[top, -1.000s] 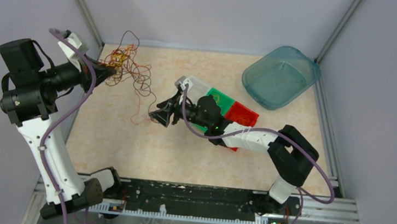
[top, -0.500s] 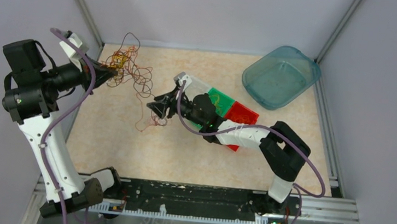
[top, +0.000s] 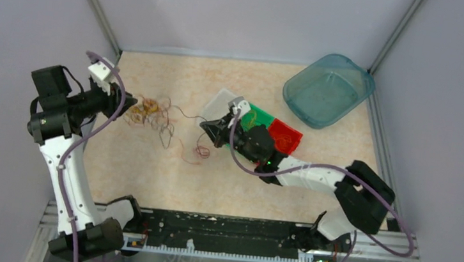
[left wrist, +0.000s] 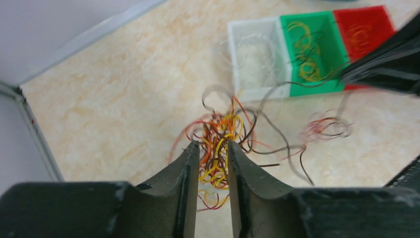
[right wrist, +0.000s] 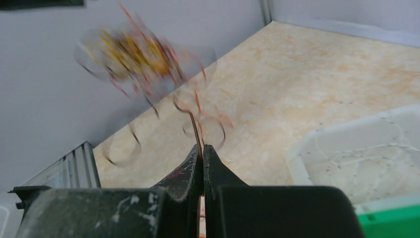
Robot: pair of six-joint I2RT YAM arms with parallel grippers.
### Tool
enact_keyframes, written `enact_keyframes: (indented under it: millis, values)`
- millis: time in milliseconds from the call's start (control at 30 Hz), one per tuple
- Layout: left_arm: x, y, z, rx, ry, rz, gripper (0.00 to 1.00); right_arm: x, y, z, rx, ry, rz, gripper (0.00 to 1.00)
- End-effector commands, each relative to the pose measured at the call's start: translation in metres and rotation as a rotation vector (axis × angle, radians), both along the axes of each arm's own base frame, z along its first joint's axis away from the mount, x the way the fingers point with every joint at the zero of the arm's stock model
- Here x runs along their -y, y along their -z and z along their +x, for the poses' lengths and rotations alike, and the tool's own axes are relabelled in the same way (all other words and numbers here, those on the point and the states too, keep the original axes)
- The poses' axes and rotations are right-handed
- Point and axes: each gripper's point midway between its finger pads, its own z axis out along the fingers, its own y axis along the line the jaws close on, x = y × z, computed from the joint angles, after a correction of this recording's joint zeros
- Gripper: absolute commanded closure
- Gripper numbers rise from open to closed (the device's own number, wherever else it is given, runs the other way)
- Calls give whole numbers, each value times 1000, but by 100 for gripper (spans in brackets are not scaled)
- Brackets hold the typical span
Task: Untangle the cables
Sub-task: Untie the cable.
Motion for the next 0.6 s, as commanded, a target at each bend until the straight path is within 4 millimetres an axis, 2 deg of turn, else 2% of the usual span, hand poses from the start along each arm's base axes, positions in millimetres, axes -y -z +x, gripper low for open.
enact_keyframes:
  millis: [0, 67, 167, 200, 267, 367, 567]
  values:
    - [-36, 43, 27, -8, -131, 124, 63, 49, -69, -13, 108, 101, 148, 100]
    - [-44, 73, 31, -52, -145, 152, 55, 60, -77, -20, 108, 103, 158, 100]
    - [-54, 109, 36, -104, -166, 176, 50, 67, -91, -32, 107, 72, 164, 100]
    - [-53, 117, 36, -119, -157, 171, 48, 66, -94, -37, 109, 48, 162, 100]
    - [-36, 123, 25, -161, -78, 115, 41, 62, -101, -44, 110, -2, 147, 100]
    - [-1, 109, 5, -168, 95, 9, 33, 50, -113, -54, 111, -83, 124, 100]
    - [60, 52, -39, -39, 414, -169, 15, 26, -139, -61, 101, -185, 143, 100]
